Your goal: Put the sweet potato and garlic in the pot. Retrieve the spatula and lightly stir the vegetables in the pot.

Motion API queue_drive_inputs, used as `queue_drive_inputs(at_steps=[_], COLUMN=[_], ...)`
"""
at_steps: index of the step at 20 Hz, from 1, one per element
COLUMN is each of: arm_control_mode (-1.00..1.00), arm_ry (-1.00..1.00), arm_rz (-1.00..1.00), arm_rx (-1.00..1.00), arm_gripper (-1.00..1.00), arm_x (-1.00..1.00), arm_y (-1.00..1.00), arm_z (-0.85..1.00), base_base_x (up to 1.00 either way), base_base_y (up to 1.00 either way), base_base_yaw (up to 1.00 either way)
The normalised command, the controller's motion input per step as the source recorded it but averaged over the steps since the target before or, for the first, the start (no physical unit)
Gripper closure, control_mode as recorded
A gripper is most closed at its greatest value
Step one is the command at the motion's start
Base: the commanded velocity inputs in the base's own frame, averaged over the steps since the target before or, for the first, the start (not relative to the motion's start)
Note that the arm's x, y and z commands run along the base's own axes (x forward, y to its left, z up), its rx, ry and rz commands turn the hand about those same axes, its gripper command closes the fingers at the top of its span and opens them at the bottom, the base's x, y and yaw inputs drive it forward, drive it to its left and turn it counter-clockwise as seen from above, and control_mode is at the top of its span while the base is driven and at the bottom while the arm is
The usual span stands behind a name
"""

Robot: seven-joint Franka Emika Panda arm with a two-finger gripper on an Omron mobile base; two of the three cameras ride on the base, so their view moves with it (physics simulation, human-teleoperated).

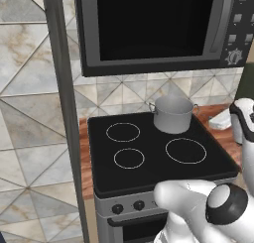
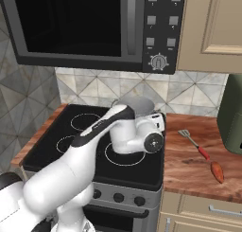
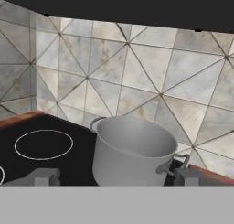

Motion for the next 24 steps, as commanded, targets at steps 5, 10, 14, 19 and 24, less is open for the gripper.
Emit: queue_drive_inputs(at_steps=[5, 10, 14, 19, 24], arm_control_mode=[-1.00, -1.00, -1.00, -1.00, -1.00], arm_ry=[0.26, 0.51, 0.50, 0.35, 0.14], arm_rz=[-0.37, -0.40, -0.38, -0.14, 0.01], arm_rx=[-0.02, 0.00, -0.01, -0.06, -0.05], arm_gripper=[-1.00, -1.00, -1.00, -1.00, -1.00], arm_x=[-0.66, -0.48, -0.44, -0.42, -0.32], arm_y=[-0.43, -0.48, -0.55, -0.75, -0.65], arm_z=[0.08, 0.20, 0.16, -0.01, -0.19], base_base_x=[0.00, 0.00, 0.00, 0.00, 0.00], base_base_y=[0.00, 0.00, 0.00, 0.00, 0.00], base_base_yaw=[0.00, 0.00, 0.00, 0.00, 0.00])
